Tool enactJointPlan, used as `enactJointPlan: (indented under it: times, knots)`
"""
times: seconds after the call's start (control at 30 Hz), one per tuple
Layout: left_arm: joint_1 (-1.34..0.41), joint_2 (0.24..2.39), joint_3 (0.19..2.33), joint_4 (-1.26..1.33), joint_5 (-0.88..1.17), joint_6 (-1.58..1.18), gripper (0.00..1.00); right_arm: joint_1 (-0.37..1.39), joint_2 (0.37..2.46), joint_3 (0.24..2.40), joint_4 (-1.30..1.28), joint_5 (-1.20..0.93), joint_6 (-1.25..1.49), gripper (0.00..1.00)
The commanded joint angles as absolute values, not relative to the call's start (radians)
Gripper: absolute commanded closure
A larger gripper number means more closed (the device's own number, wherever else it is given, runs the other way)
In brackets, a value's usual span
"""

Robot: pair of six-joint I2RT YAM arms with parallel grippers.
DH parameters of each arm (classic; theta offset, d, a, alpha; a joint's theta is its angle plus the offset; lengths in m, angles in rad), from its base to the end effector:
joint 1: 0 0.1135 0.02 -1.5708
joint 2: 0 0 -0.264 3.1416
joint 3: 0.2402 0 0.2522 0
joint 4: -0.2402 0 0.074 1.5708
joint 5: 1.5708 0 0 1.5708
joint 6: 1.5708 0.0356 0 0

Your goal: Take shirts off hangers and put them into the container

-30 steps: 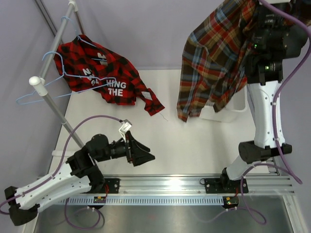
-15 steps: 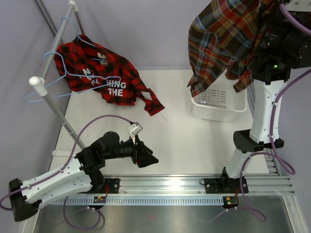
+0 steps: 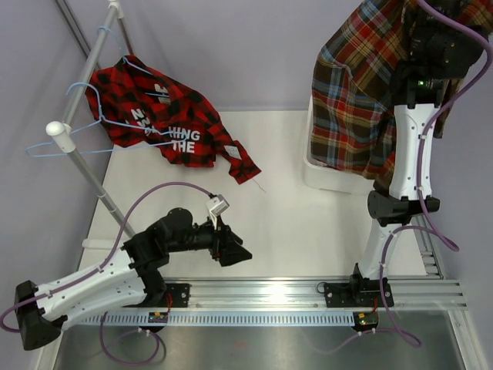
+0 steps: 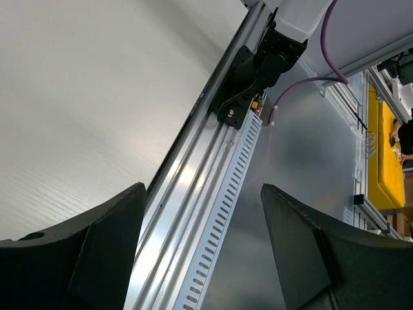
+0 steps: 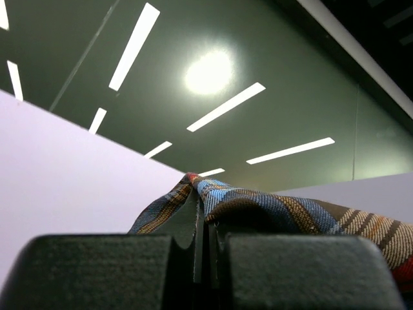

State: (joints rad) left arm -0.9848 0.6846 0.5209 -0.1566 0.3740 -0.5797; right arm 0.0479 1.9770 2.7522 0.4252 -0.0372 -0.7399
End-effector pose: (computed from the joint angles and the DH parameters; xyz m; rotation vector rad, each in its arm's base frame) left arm 0.0824 -0.1477 0.2660 0.7078 2.0117 -1.3587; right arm 0.2966 0.0155 0.6725 -0.1796 0.3343 -0.6770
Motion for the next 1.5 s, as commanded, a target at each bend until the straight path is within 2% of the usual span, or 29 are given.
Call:
enactJointPlan:
  times: [0.0,0.2,0.47,0.7,1.07,1.27,1.37,1.47]
  knots:
    - [-0.991,0.692,0.561,-0.124,0.379,-0.549,0.23,0.025,1.994,2.79,0.503,-0.072,-0.715,1.0]
    - [-0.989,0.727,0.555,-0.081,0.374,-0.552,0.23,0.008,2.031,2.804,0.502,-0.089,-0.66,1.0]
    - [-0.989,0.732,0.546,-0.066,0.356,-0.569,0.22,-0.023,2.045,2.722,0.521,-0.045,-0.611,1.0]
    - [-0.989,0.69,0.543,-0.08,0.344,-0.597,0.22,-0.021,1.881,2.277,0.661,0.008,-0.482,1.0]
    - [-0.989,0.603,0.528,-0.092,0.305,-0.65,0.23,0.021,1.729,2.046,0.6,-0.054,-0.299,1.0]
    - [-0.991,0.6,0.551,-0.121,0.288,-0.653,0.23,0.025,1.582,1.722,0.647,0.04,-0.226,1.0]
    - [-0.989,0.604,0.557,-0.112,0.291,-0.672,0.23,0.025,1.537,1.639,0.62,0.058,-0.134,1.0]
    - [-0.989,0.589,0.546,-0.091,0.29,-0.695,0.24,0.028,1.526,1.655,0.531,-0.024,-0.043,1.0]
